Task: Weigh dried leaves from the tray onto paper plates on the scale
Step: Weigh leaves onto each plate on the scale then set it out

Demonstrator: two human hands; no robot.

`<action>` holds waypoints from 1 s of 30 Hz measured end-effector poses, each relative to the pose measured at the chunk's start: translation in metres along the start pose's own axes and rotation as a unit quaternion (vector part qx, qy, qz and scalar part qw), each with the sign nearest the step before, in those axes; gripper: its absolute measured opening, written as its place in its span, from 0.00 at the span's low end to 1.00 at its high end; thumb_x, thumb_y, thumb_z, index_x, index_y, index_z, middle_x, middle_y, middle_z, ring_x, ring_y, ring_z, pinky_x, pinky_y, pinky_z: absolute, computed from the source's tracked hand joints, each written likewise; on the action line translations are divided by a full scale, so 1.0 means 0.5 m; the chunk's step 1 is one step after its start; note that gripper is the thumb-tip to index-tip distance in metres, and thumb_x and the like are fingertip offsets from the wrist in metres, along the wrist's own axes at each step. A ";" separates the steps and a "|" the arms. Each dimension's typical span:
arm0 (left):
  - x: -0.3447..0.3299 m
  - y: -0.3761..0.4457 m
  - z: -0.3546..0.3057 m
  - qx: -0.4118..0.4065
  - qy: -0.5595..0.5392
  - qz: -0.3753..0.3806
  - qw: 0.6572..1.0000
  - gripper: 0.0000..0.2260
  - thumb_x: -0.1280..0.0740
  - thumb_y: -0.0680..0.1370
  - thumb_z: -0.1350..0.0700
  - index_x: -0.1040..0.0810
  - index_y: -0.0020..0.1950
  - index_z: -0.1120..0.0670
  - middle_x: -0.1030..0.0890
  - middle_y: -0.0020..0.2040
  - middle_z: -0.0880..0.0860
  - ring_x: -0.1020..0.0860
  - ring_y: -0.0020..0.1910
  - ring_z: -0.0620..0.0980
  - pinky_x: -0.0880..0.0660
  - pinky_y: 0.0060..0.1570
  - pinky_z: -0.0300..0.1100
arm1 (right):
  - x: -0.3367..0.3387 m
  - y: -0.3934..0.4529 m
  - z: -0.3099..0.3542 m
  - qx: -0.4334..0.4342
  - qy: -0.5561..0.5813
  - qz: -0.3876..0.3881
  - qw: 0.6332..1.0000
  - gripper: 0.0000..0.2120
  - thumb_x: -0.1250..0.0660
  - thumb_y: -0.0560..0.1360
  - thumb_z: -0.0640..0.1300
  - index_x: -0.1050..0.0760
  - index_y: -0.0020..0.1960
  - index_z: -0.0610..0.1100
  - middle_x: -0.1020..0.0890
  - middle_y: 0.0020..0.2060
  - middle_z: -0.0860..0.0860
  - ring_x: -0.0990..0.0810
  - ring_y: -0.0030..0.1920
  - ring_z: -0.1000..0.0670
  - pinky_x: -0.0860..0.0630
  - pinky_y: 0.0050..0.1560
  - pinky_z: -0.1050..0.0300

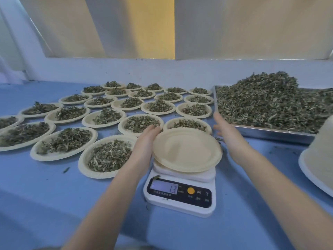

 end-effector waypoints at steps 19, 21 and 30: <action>0.023 -0.073 0.011 -0.198 0.021 -0.012 0.980 0.22 0.36 0.71 0.41 0.28 0.65 0.40 0.27 0.67 0.38 0.32 0.67 0.34 0.36 0.67 0.40 | -0.003 -0.045 -0.019 0.041 0.152 -0.023 0.987 0.28 0.53 0.78 0.65 0.37 0.73 0.56 0.34 0.72 0.50 0.37 0.72 0.48 0.47 0.71 0.45; 0.024 -0.074 0.012 -0.211 0.024 -0.006 0.977 0.20 0.36 0.72 0.43 0.27 0.63 0.40 0.26 0.66 0.38 0.31 0.66 0.34 0.36 0.67 0.40 | -0.005 -0.049 -0.018 0.044 0.144 -0.021 0.988 0.27 0.52 0.78 0.65 0.36 0.73 0.56 0.33 0.71 0.51 0.36 0.72 0.50 0.45 0.67 0.50; -0.047 -0.048 -0.103 -0.247 0.210 0.044 0.945 0.22 0.36 0.73 0.45 0.30 0.68 0.39 0.29 0.67 0.36 0.30 0.65 0.38 0.32 0.59 0.32 | 0.026 -0.040 0.001 0.137 0.044 -0.064 0.987 0.20 0.40 0.77 0.61 0.32 0.68 0.61 0.29 0.57 0.70 0.31 0.56 0.72 0.38 0.56 0.65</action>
Point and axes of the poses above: each hand's wrist, its own y-axis towards the middle knuckle, its own x-axis out of the back of the hand, z = x × y, the point moved 2 cm from there along y, towards the middle knuckle
